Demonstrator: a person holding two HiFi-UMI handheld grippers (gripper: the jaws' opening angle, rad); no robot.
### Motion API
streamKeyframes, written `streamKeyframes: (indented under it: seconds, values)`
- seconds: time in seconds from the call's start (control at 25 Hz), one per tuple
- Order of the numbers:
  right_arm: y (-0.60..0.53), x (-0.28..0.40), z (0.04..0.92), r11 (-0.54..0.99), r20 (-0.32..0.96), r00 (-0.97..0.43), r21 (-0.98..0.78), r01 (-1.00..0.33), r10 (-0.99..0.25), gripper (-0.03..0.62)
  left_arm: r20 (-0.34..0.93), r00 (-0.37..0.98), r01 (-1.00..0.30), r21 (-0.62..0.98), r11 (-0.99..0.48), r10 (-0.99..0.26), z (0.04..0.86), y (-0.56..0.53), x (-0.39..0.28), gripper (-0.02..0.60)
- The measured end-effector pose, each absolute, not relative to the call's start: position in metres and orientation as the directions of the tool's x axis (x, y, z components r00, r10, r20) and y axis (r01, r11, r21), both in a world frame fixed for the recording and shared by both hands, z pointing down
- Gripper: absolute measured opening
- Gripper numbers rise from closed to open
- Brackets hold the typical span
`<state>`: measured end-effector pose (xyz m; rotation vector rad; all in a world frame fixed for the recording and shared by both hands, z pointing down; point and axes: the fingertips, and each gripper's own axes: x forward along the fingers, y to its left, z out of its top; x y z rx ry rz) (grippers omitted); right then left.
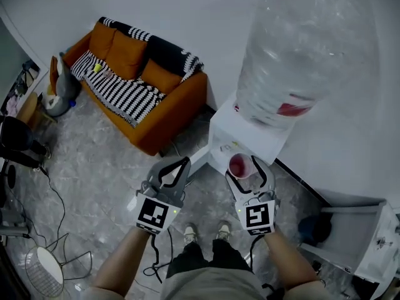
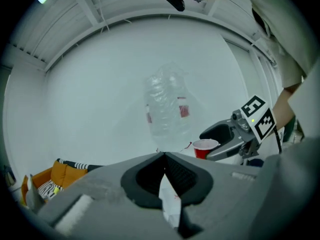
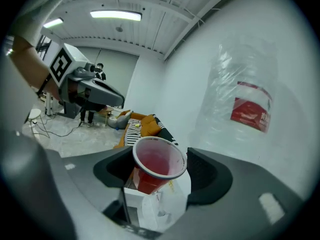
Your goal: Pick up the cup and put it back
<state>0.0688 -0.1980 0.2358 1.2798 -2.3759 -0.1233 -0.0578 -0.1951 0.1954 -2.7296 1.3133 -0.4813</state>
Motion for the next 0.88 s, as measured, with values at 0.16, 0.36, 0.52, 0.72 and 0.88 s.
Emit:
streamKeyframes:
  seconds: [0.16, 0.36, 0.52, 0.72, 0.88]
  values:
    - [-0.212, 0.055, 0.276, 0.569, 0.343, -0.47, 0.297, -0.767, -0.813, 0.331, 0.309, 0.623, -0.73, -0.099, -0.676, -0.718, 0.252, -0.211, -0.054, 0.002]
    - [-0.229, 0.037, 0.338, 0.593, 0.388, -0.479, 0.266, -0.76, -0.787, 0.331, 0.377, 0.626, -0.714, -0.077, -0.696, -0.683, 0.319, -0.232, -0.058, 0.002]
    - [-0.243, 0.036, 0.394, 0.578, 0.438, -0.455, 0.204, -0.79, -0.776, 0.331, 0.394, 0.631, -0.713, -0.047, -0.7, -0.669, 0.37, -0.244, -0.061, 0.002]
    - [-0.255, 0.035, 0.457, 0.548, 0.493, -0.417, 0.153, -0.823, -0.764, 0.331, 0.431, 0.618, -0.728, -0.001, -0.685, -0.658, 0.437, -0.255, -0.071, 0.002]
    - [-0.267, 0.035, 0.507, 0.53, 0.531, -0.387, 0.144, -0.835, -0.754, 0.331, 0.456, 0.602, -0.746, 0.027, -0.665, -0.656, 0.484, -0.27, -0.076, 0.002]
